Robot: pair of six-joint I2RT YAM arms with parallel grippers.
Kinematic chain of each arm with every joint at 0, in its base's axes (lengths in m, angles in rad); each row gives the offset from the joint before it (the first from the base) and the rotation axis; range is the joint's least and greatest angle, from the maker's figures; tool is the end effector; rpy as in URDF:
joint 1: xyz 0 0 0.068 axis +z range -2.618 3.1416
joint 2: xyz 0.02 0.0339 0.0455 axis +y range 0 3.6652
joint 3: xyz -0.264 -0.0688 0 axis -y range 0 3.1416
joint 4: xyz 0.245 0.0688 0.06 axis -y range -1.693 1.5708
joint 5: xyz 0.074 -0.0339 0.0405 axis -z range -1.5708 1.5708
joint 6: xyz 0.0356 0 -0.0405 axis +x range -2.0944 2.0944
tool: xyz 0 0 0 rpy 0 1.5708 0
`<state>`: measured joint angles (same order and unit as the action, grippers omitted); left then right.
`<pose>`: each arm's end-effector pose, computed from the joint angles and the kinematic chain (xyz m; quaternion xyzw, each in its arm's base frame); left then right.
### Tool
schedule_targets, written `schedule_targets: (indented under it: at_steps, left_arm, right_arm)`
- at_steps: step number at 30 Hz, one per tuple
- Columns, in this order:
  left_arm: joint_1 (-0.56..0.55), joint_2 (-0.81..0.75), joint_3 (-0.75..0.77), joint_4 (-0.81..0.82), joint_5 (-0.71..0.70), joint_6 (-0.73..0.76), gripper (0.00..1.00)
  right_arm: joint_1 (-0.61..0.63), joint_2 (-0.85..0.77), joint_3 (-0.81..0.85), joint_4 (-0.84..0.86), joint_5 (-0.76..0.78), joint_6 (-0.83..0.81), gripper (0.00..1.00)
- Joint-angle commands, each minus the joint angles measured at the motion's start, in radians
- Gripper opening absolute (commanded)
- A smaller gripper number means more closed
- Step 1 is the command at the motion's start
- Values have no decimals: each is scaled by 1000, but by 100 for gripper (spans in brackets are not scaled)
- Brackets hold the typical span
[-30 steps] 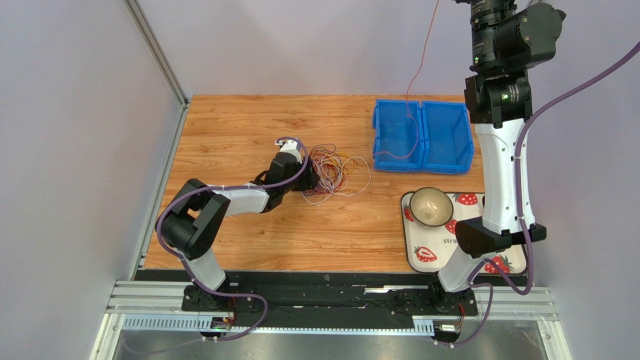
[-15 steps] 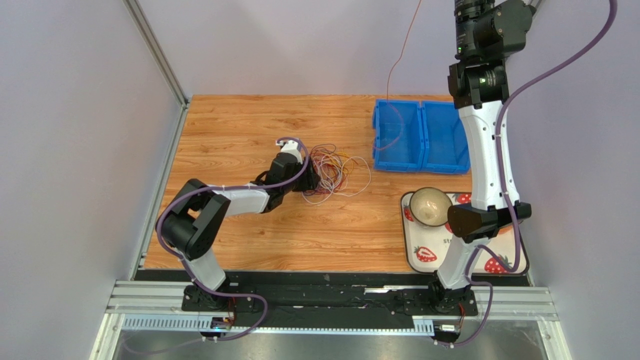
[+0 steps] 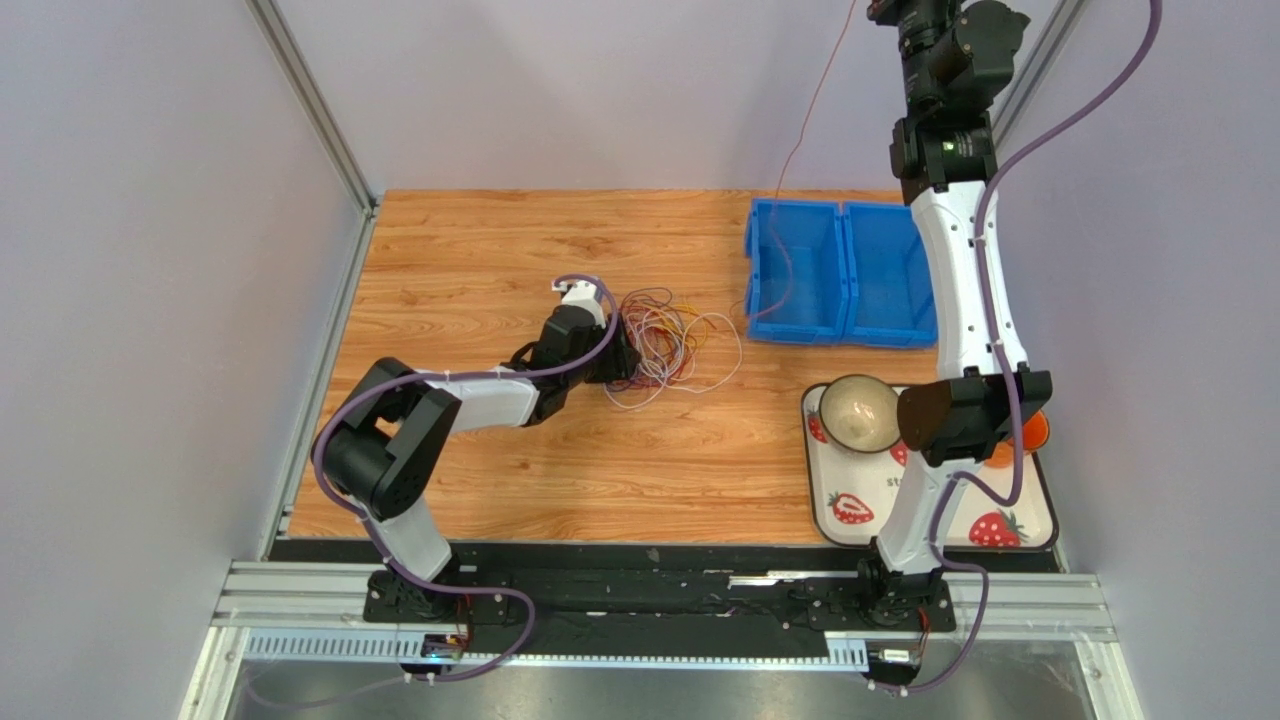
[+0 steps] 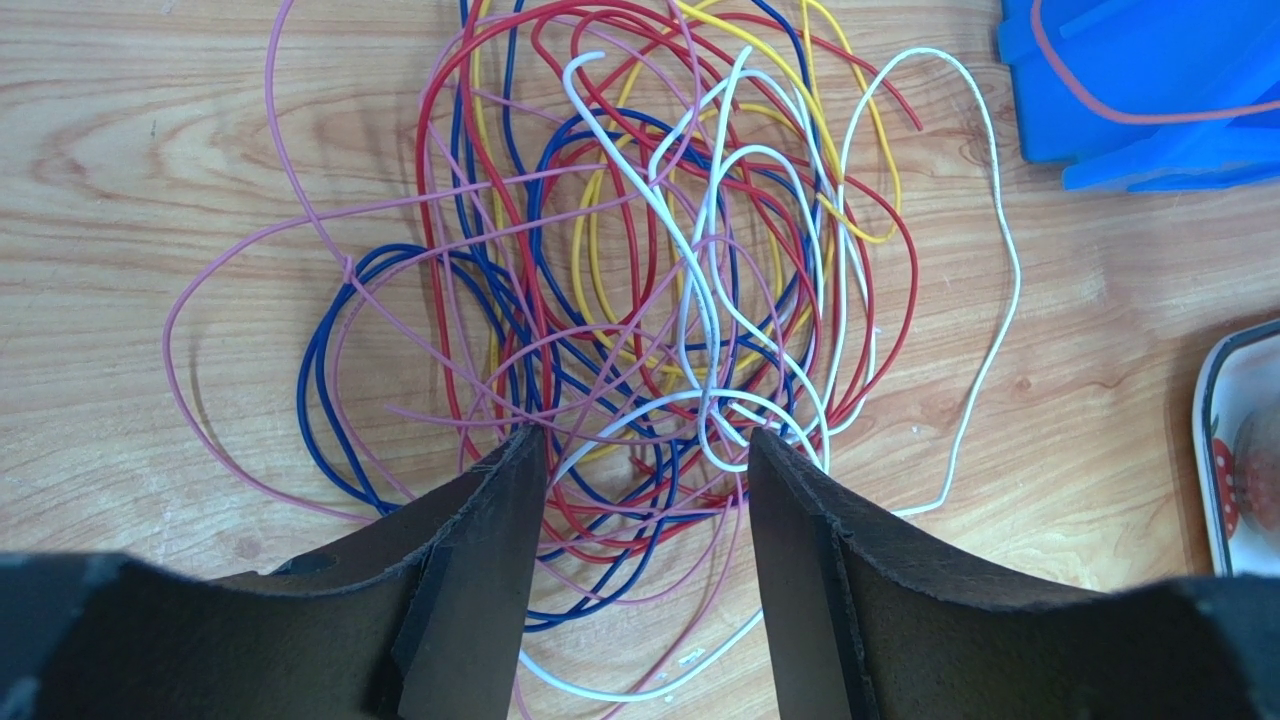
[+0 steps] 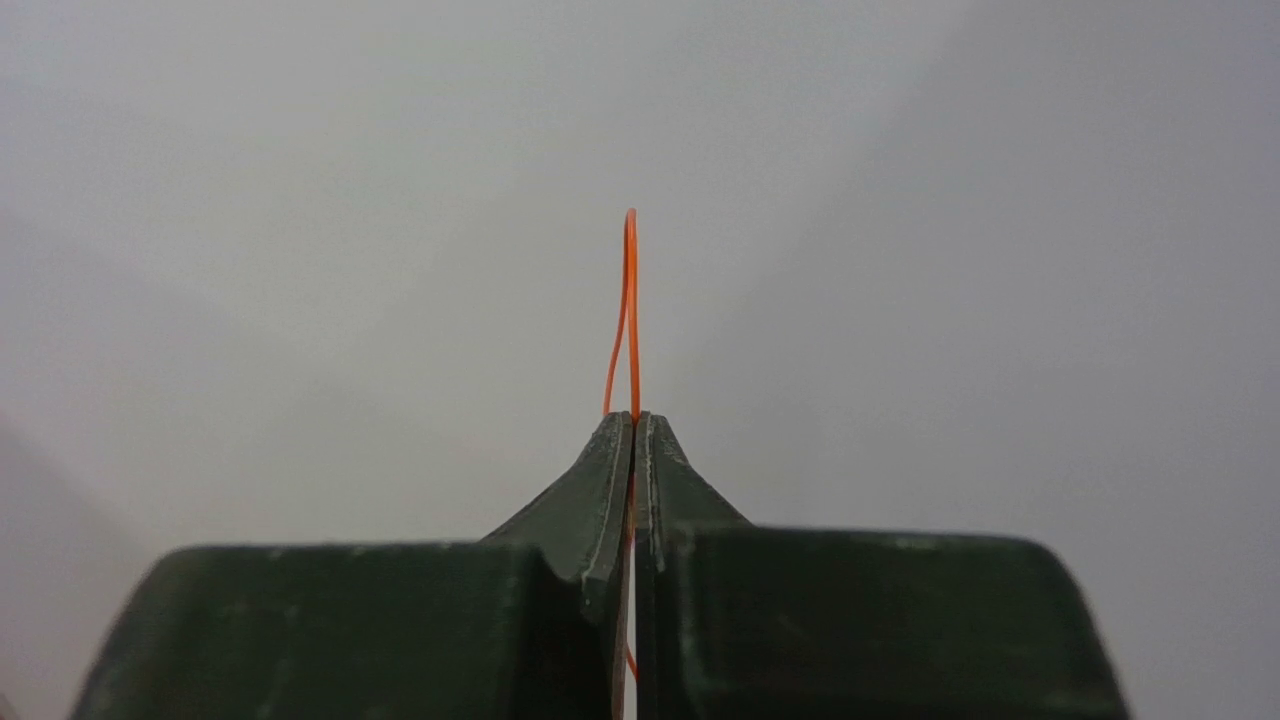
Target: Untangle the cables
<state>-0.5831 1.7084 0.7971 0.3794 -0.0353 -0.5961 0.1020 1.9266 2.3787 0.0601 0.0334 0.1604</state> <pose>0.2913 -0.1907 0.1626 -0.0144 0.8679 -0.2632 0.4210 0.3997 0.0397 0.5757 0.0291 0.5042 0.1045 0.8567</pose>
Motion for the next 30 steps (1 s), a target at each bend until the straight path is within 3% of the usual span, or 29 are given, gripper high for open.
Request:
schedule_targets:
  at_steps: [1,7,21,30]
  left_arm:
    - [-7,-26,14,32,-9,12,61]
    - [-8,-27,19,30,-12,12,61]
    - [-11,-27,17,27,-12,12,60]
    - [-11,-30,14,27,-9,12,60]
  right_arm:
    - [-21,-8,-106,24,-67,54,0]
    - [-19,-101,-394,99,-86,77,0]
    - [-19,-322,-878,175,-101,152,0]
    - [-1,-325,-1003,40,-112,197,0]
